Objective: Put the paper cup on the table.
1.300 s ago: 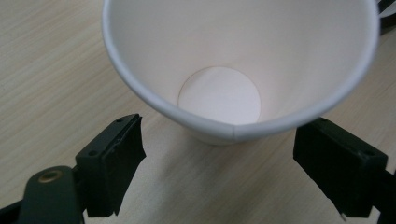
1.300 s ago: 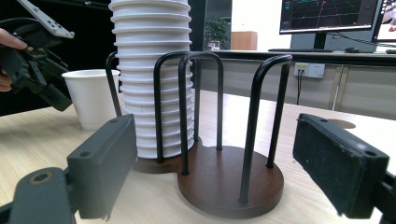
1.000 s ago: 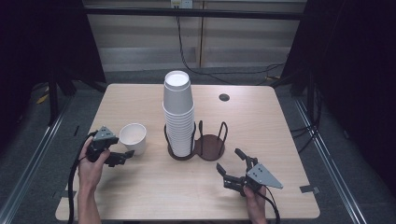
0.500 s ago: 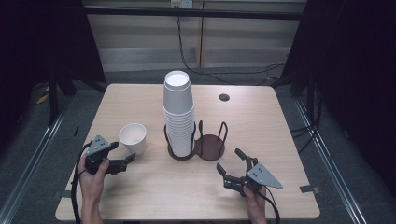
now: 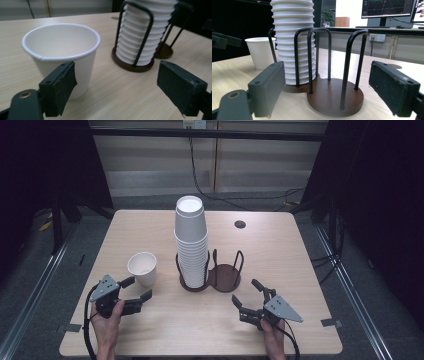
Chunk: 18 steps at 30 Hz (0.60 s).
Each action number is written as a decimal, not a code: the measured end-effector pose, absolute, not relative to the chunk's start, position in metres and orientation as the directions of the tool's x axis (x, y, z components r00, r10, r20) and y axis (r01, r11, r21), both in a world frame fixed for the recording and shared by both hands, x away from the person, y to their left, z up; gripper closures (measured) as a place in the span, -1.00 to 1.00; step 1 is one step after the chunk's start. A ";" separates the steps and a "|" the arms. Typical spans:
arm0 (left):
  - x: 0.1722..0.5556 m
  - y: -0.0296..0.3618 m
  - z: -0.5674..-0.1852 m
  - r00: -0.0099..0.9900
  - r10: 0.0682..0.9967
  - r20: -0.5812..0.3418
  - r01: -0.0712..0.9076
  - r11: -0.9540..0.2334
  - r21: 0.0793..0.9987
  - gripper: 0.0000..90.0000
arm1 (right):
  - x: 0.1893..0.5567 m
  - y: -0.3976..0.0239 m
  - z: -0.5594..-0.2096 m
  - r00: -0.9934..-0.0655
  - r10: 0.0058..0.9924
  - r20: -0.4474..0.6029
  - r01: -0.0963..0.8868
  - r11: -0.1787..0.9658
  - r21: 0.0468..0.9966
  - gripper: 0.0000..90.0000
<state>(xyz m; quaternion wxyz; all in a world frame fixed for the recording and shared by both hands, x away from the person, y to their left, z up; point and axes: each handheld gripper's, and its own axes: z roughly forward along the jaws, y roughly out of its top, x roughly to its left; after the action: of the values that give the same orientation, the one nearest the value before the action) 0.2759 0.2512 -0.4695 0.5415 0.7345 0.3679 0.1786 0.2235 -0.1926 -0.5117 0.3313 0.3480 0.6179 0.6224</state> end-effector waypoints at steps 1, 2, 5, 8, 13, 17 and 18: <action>0.272 0.248 -0.470 0.678 0.725 -0.121 0.315 -0.138 0.939 -0.65 | 0.224 -0.193 -0.512 -0.538 0.842 0.024 0.018 -0.017 1.000 -0.70; 0.270 0.245 -0.470 0.684 0.722 -0.107 0.302 -0.146 0.942 -0.65 | 0.224 -0.193 -0.512 -0.538 0.842 0.024 0.018 -0.017 1.000 -0.70; 0.266 0.237 -0.473 0.678 0.731 -0.079 0.270 -0.147 0.952 -0.65 | 0.224 -0.193 -0.512 -0.539 0.842 0.024 0.018 -0.017 1.000 -0.70; 0.264 0.224 -0.481 0.706 0.704 -0.084 0.256 -0.142 0.956 -0.64 | 0.224 -0.193 -0.512 -0.539 0.842 0.024 0.017 -0.017 1.000 -0.70; 0.263 0.211 -0.489 0.720 0.690 -0.080 0.238 -0.136 0.962 -0.65 | 0.223 -0.193 -0.512 -0.538 0.842 0.024 0.018 -0.017 1.000 -0.70; 0.260 0.195 -0.496 0.763 0.644 -0.061 0.227 -0.177 0.958 -0.65 | 0.223 -0.193 -0.512 -0.539 0.842 0.024 0.018 -0.017 1.000 -0.70; 0.258 0.191 -0.496 0.774 0.631 -0.057 0.218 -0.181 0.959 -0.65 | 0.223 -0.193 -0.512 -0.539 0.842 0.024 0.018 -0.017 1.000 -0.70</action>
<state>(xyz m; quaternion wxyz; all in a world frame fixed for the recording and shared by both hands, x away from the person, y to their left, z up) 0.2582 0.1910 -0.4957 0.5734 0.7471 0.2840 0.1800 0.2235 -0.1926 -0.5117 0.3311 0.3479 0.6179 0.6225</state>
